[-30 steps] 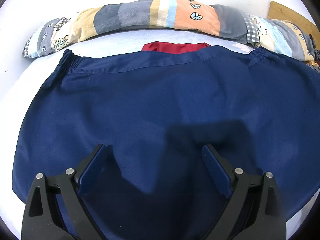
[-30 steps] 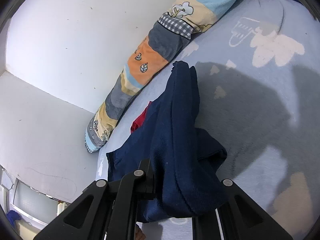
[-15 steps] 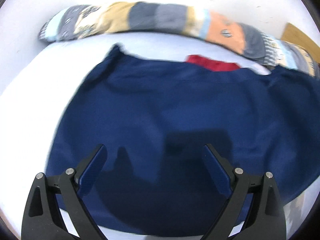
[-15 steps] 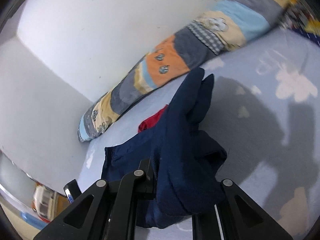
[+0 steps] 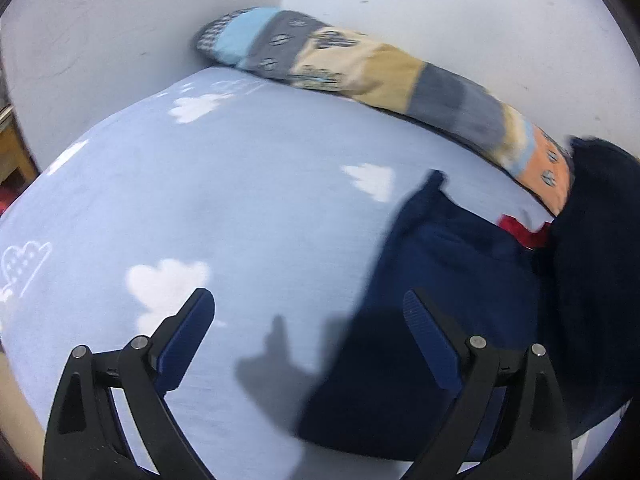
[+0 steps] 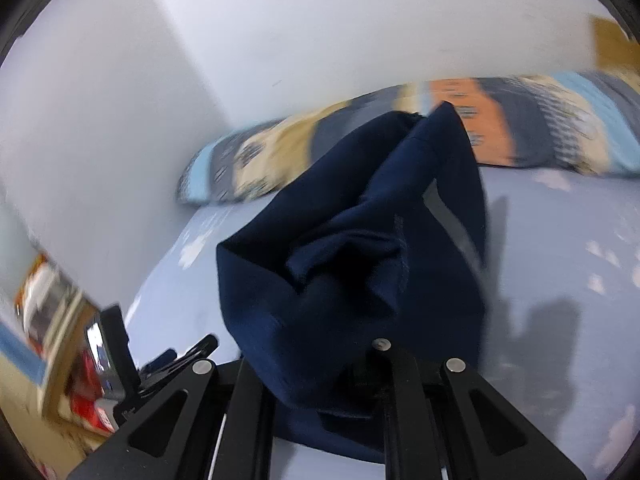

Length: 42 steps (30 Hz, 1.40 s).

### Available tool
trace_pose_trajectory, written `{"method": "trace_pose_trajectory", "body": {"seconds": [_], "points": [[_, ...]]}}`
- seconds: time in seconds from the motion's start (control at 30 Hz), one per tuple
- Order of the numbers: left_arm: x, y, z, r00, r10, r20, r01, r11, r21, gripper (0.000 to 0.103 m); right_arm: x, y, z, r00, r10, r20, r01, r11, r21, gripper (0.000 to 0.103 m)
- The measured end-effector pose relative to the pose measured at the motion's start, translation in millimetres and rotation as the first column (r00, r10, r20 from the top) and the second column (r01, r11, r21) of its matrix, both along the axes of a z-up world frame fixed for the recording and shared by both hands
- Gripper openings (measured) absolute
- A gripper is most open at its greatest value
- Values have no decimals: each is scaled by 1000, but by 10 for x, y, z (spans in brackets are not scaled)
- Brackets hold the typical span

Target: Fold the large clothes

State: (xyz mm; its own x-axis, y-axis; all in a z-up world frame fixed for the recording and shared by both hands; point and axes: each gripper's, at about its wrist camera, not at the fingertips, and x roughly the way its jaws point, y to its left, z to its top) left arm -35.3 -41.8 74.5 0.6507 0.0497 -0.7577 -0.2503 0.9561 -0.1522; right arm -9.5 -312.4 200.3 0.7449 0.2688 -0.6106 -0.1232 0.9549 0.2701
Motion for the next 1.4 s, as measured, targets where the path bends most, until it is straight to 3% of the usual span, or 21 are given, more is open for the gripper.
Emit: {"method": "trace_pose_trajectory", "body": {"seconds": [0.1, 0.17, 0.33, 0.4, 0.47, 0.53, 0.6, 0.67, 0.73, 0.77, 0.8, 0.9, 0.97, 1.03, 1.1, 1.17, 1.3, 1.4], "points": [[-8, 269, -44, 999, 40, -23, -40, 999, 16, 96, 143, 645, -304, 997, 65, -35, -68, 996, -63, 10], [-38, 475, -56, 997, 72, -29, -71, 997, 21, 96, 258, 1041, -670, 993, 88, -77, -98, 985, -142, 10], [-85, 742, -63, 994, 102, -35, -103, 994, -36, 96, 403, 1647, -1691, 981, 54, -189, -127, 907, -402, 14], [-85, 792, -22, 995, 102, -21, -103, 993, -49, 96, 362, 1719, -1720, 984, 64, -165, -131, 889, -438, 20], [-106, 821, 30, 994, 105, -2, -105, 993, -45, 96, 359, 1738, -1648, 982, 87, -165, -150, 895, -419, 29], [-115, 842, 55, 994, 108, 6, -107, 993, -48, 96, 352, 1821, -1616, 972, 118, -201, -193, 890, -412, 48], [-99, 850, 40, 995, 100, 0, -100, 992, -80, 96, 329, 1868, -1637, 948, 174, -265, -274, 870, -411, 59], [-115, 858, 33, 996, 93, -1, -92, 989, -115, 96, 226, 1802, -1578, 909, 281, -307, -369, 886, -280, 59], [-118, 837, 51, 997, 73, 10, -71, 989, -128, 96, 103, 1594, -1390, 874, 384, -297, -422, 904, -72, 56], [-122, 810, 63, 998, 66, 15, -63, 990, -123, 96, 60, 1414, -1256, 873, 413, -259, -419, 907, 34, 55], [-120, 770, 73, 998, 51, 23, -48, 991, -122, 96, 32, 1259, -1153, 891, 398, -218, -392, 917, 74, 55], [-90, 591, 89, 999, -13, 31, 17, 991, -132, 96, 73, 765, -872, 972, 199, -123, -200, 980, 11, 57], [-60, 406, 106, 996, -77, 40, 82, 985, -153, 96, 153, 531, -855, 991, 75, -115, -85, 993, -85, 55], [-36, 163, 128, 987, -155, 47, 161, 974, -160, 96, 197, 379, -1028, 987, 24, -159, -42, 993, -114, 45], [-24, -117, 155, 969, -240, 54, 246, 960, -136, 96, 167, 357, -1387, 963, 31, -266, -75, 985, -155, 44], [-25, -351, 168, 951, -302, 59, 308, 943, -124, 96, 26, 339, -1486, 964, 76, -254, -113, 985, -131, 44], [-24, -778, 88, 908, -417, 39, 418, 899, -132, 96, -106, 134, -1383, 946, 142, -292, -138, 990, 37, 36], [17, -980, -77, 903, -427, -43, 424, 903, -74, 96, -183, -166, -1161, 966, 119, -229, -107, 992, 63, 38]]}}
